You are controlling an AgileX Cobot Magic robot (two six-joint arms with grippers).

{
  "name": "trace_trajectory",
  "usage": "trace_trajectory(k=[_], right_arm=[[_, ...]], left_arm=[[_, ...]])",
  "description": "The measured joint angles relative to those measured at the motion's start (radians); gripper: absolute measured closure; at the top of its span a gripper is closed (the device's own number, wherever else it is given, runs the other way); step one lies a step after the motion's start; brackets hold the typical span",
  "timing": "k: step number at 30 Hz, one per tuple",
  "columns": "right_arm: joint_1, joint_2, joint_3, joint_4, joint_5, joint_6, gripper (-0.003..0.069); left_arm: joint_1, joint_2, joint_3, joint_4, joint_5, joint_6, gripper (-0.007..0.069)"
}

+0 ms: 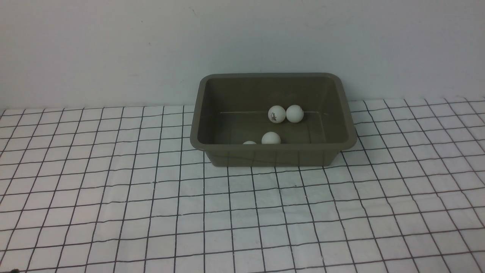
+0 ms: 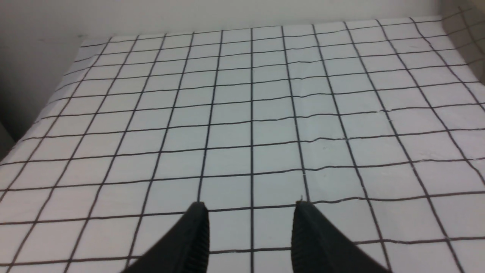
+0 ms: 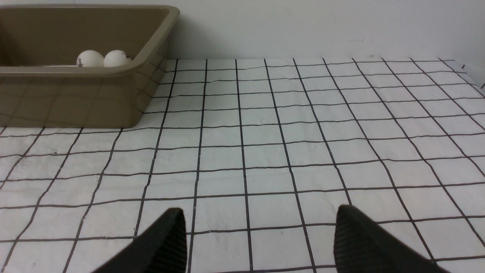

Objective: Put the table tennis balls into the box on the white checkered tablecloth.

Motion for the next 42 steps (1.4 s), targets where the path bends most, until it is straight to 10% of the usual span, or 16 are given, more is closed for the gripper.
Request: trace_trajectory(k=[29,42], right_arm=[[0.0,0.0,0.0,0.0,0.0,0.0,0.0185],[0.0,0.0,0.0,0.0,0.0,0.0,0.0185]], left_arm=[[-0.044,0.0,-0.002,-0.376,-0.001,0.141,0.0346],[-0.044,0.0,-0.002,-0.155,-0.001,0.142,0.0346]])
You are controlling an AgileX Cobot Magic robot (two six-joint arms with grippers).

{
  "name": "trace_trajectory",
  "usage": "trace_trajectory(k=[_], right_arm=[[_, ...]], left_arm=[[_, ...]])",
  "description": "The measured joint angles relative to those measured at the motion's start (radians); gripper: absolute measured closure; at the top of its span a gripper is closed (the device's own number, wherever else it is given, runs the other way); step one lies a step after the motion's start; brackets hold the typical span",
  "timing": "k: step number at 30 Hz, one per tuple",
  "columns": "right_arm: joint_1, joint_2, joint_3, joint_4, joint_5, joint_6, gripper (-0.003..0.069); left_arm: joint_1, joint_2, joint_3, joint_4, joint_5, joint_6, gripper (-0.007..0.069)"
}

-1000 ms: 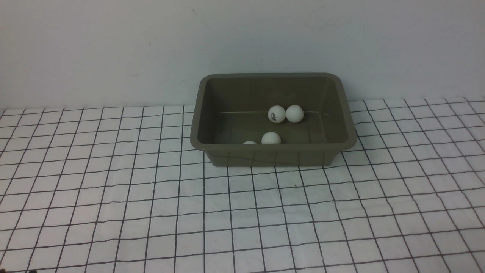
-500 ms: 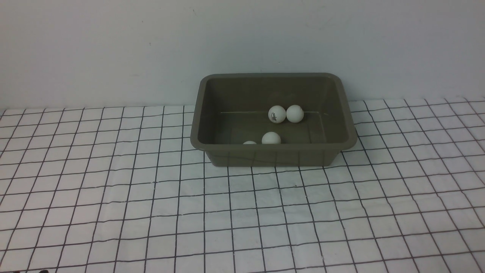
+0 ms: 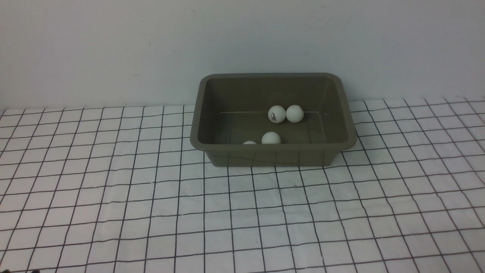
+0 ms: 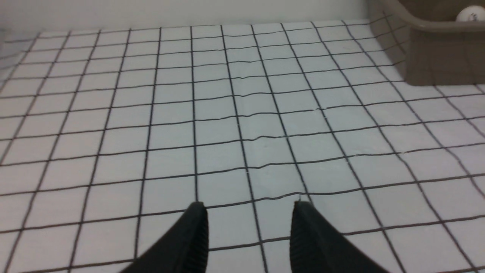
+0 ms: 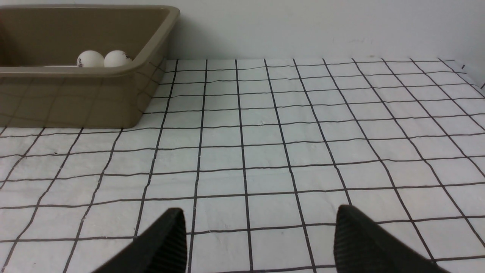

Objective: Put the table tennis balls into the box on the white checkered tablecloth.

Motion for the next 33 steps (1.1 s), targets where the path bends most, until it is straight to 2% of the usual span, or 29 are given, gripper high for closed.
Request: trace_trajectory(k=[33], right_arm=[[0.0,0.0,0.003,0.001,-0.022,0.0,0.0185]], left_arm=[[0.0,0.0,0.0,0.022,0.0,0.0,0.0346]])
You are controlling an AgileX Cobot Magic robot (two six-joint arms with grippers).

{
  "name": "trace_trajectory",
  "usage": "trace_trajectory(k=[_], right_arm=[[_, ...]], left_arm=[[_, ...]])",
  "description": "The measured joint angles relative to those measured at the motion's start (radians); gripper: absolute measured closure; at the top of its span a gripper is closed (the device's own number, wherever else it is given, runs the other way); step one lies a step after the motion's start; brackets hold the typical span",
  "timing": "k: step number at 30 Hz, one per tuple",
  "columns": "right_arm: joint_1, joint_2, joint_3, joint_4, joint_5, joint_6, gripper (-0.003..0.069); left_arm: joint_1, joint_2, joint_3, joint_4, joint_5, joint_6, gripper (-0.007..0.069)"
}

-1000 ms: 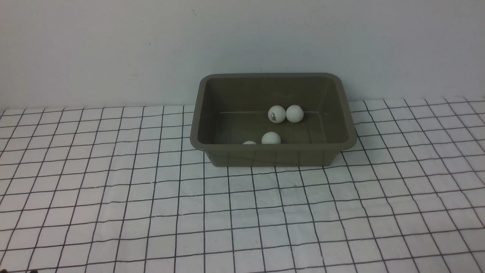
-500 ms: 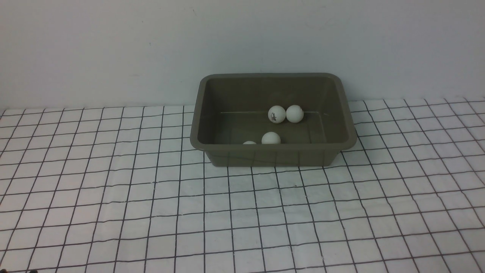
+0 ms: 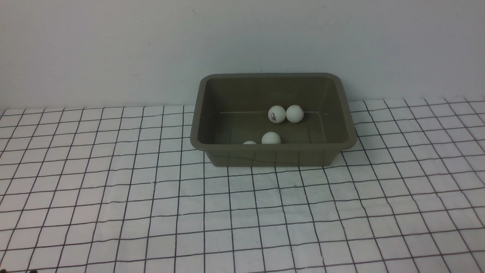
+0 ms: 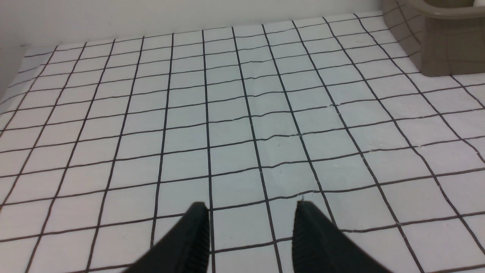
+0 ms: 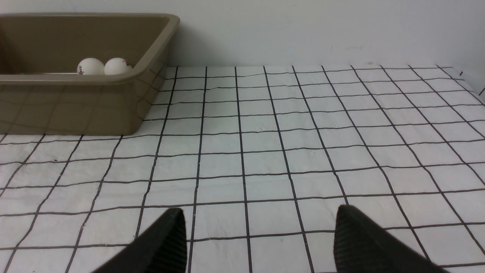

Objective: Put the table tennis balls into the box on the white checkered tablecloth.

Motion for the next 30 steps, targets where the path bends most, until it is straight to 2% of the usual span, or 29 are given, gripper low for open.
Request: trace_trajectory(k=[19,30], right_arm=[[0.0,0.0,0.0,0.0,0.0,0.0,0.0185],[0.0,0.0,0.0,0.0,-0.001,0.0,0.0185]], left_arm=[[-0.019,0.0,0.0,0.003,0.0,0.0,0.0346],[0.077,0.0,0.0,0.004,0.0,0.0,0.0346]])
